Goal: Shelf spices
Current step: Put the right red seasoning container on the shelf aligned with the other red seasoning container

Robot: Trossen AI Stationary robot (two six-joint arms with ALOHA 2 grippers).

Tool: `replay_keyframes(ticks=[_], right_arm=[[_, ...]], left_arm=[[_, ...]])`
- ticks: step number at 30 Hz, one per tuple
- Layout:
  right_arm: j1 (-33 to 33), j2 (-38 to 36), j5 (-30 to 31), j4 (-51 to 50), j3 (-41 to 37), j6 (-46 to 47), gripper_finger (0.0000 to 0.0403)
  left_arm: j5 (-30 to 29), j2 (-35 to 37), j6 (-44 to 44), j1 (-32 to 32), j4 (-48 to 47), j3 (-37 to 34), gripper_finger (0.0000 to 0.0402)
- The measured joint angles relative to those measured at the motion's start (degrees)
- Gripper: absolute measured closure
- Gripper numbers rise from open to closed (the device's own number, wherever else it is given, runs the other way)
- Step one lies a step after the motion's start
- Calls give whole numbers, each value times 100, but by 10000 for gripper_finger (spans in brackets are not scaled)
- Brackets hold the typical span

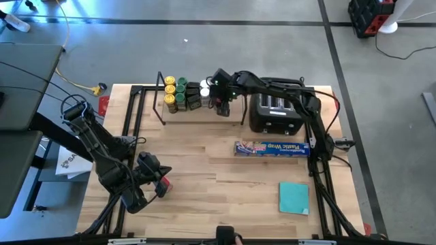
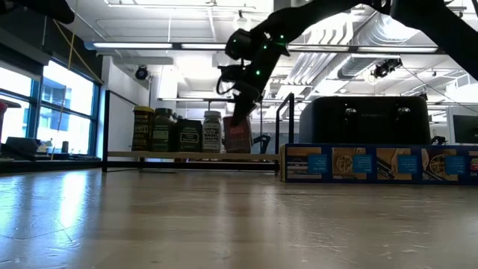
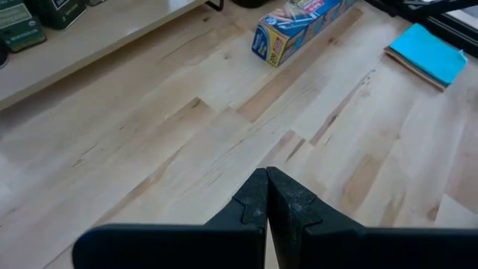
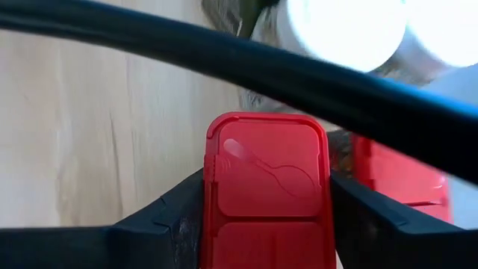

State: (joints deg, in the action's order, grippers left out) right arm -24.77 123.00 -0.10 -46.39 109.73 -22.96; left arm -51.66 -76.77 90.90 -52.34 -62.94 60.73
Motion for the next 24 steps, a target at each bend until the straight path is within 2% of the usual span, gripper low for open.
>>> replay_keyframes(ticks=[7, 12, 24], right_arm=[[-18, 112, -18, -59, 2, 3, 180], [-77, 132, -2, -47, 2, -4, 155], [99, 96, 708, 50, 13, -545, 141]], left_arm=[[3, 0, -1, 0, 6, 2, 401], [5, 0, -1, 0, 7, 2, 401], [4, 0, -1, 0, 7, 2, 401]])
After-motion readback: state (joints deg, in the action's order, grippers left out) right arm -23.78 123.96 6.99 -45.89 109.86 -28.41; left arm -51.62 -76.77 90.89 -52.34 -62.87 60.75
